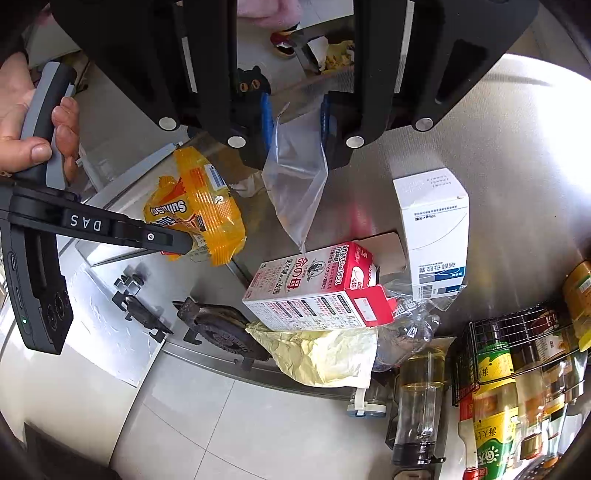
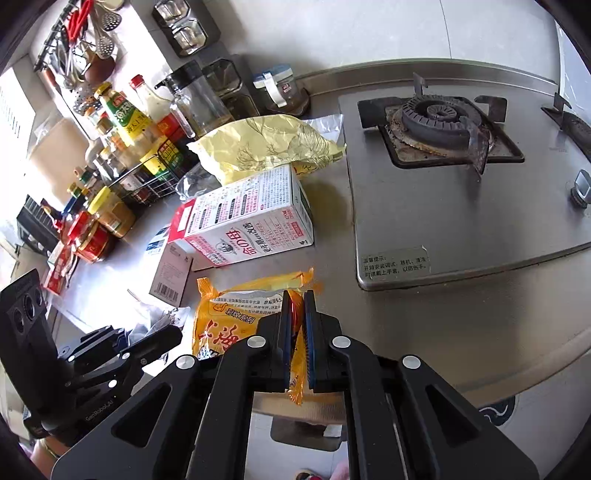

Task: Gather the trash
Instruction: 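Grasp the clear plastic bag with the left tool while the right tool grasps the orange packet, then carry plastic bag and orange packet to the floor bin and release them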

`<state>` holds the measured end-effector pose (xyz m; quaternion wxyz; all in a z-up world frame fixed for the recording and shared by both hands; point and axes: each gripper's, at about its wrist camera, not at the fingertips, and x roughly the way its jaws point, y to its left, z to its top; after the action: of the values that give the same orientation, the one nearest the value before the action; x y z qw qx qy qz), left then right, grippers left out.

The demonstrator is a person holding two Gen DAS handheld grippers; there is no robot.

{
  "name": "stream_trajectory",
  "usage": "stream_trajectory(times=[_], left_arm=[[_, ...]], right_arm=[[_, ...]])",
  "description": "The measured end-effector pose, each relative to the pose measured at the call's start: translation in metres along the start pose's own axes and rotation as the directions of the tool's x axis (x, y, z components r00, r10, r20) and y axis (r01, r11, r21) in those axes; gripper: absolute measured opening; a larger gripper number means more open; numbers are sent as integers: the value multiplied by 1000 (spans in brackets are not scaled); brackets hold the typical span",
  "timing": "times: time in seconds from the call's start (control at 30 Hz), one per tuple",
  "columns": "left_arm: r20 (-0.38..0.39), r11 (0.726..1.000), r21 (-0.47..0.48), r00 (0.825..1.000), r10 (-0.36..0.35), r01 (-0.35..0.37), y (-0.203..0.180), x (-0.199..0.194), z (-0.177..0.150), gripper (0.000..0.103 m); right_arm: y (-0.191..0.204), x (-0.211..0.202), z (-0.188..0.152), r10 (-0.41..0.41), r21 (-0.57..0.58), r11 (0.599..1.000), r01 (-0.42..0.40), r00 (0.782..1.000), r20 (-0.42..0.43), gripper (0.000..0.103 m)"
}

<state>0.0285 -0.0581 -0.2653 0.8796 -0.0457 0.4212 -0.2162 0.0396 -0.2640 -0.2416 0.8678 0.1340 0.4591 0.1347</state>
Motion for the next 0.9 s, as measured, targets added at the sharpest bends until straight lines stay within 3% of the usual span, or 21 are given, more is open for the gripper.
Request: stream_trajectory(times=[0.23,0.4,0.63,0.9], left_arm=[[-18,999,-35,1000,2,-3,-5,-40,-42,17],[-66,997,-72,998,13,-18,1,-57,-90,18],[-163,987,-149,986,31,-55,28,-43,-153,18],[-254,978,-200,967,13,-66,56,19,-206,18]], right_arm=[[17,-32,-42,12,-27,1000,-12,1000,-3,8],[27,-32,-84,10,-33,999,-12,998,-56,8],[23,13,-144,-16,-33,999,10,984,-177,8],[1,89,-200,-62,-11,998,61,957,-283,8]])
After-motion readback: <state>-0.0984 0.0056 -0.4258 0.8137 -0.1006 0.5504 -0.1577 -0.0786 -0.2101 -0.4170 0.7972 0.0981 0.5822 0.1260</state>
